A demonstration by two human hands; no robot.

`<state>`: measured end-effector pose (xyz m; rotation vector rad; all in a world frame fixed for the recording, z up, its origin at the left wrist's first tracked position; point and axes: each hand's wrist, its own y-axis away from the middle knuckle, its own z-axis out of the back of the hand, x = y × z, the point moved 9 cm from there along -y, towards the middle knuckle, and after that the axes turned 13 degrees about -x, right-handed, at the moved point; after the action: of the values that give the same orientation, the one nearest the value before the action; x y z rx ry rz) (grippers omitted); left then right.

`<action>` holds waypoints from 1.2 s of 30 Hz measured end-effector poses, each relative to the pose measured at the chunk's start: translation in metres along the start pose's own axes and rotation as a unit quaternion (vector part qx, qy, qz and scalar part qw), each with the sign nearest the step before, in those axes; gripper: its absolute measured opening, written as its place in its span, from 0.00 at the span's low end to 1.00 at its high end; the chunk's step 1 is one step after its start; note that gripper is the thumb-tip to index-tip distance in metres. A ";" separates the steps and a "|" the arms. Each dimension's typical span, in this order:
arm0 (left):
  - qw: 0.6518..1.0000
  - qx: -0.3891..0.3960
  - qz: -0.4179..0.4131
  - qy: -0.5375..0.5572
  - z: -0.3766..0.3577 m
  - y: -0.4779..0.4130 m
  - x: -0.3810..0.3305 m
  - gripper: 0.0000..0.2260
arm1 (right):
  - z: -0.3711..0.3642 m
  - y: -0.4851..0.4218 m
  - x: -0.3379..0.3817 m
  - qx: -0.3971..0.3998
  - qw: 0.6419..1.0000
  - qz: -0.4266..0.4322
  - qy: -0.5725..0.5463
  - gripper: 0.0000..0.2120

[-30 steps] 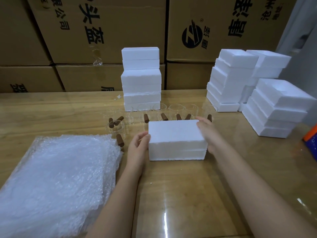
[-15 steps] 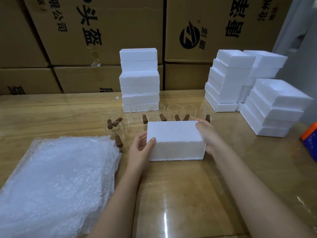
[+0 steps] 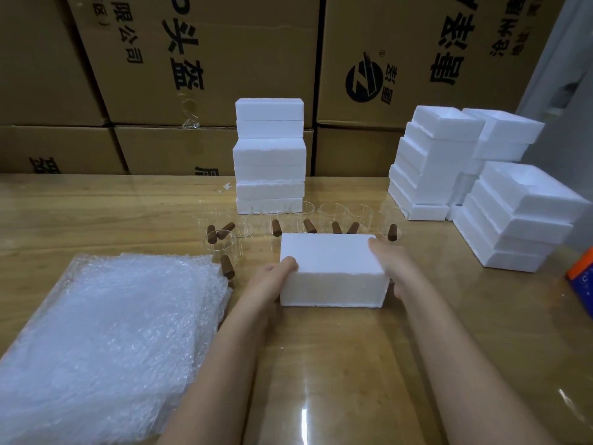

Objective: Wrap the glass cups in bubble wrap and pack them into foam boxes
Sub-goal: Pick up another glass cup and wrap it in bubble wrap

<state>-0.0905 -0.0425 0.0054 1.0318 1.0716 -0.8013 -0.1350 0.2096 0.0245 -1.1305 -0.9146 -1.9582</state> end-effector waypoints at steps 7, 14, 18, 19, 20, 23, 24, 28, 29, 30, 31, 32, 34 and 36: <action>0.994 -0.006 0.022 0.110 -0.001 0.014 -0.002 0.25 | 0.007 0.001 0.001 -0.044 0.999 0.023 -0.004 0.22; 0.992 -0.013 0.017 0.122 0.007 0.011 -0.004 0.09 | 0.009 0.006 -0.002 -0.037 0.998 0.015 -0.056 0.28; 0.990 0.008 0.034 0.136 0.004 0.016 -0.008 0.09 | 0.014 0.011 -0.012 -0.039 0.993 0.009 -0.112 0.16; 0.991 0.024 0.036 0.125 0.003 0.017 -0.010 0.09 | 0.015 0.013 -0.014 -0.039 0.991 0.009 -0.126 0.13; 0.992 0.044 0.031 0.110 0.001 0.018 -0.013 0.10 | 0.016 0.014 -0.016 -0.041 0.990 0.010 -0.138 0.12; 0.990 0.097 0.005 0.104 -0.005 0.022 -0.024 0.19 | 0.020 0.015 -0.022 -0.043 0.984 0.002 -0.172 0.12; 0.987 0.105 0.002 0.118 -0.009 0.024 -0.027 0.24 | 0.022 0.015 -0.022 -0.040 0.982 -0.002 -0.183 0.12; 0.989 0.080 -0.024 0.125 -0.021 0.027 -0.035 0.36 | 0.026 0.017 -0.032 -0.019 0.969 -0.010 -0.244 0.12; 0.989 0.070 -0.032 0.126 -0.022 0.027 -0.038 0.37 | 0.024 0.017 -0.035 0.004 0.963 -0.008 -0.271 0.13; 0.989 0.062 -0.038 0.127 -0.022 0.027 -0.040 0.39 | 0.020 0.018 -0.037 0.042 0.954 0.000 -0.298 0.16; 0.990 0.055 -0.044 0.125 -0.022 0.027 -0.043 0.41 | 0.015 0.020 -0.037 0.091 0.943 0.010 -0.320 0.19; 0.990 0.050 -0.049 0.119 -0.021 0.026 -0.046 0.44 | 0.012 0.024 -0.035 0.139 0.932 0.018 -0.333 0.22; 0.991 0.046 -0.058 0.111 -0.020 0.027 -0.052 0.47 | 0.009 0.030 -0.034 0.209 0.915 0.017 -0.344 0.27; 0.991 0.037 -0.063 0.116 -0.016 0.027 -0.059 0.46 | 0.006 0.033 -0.035 0.260 0.901 0.006 -0.347 0.30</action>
<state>-0.0884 -0.0157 0.0666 1.1490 1.3247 -0.8425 -0.0919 0.2051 0.0035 -1.4993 -1.6687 -1.1509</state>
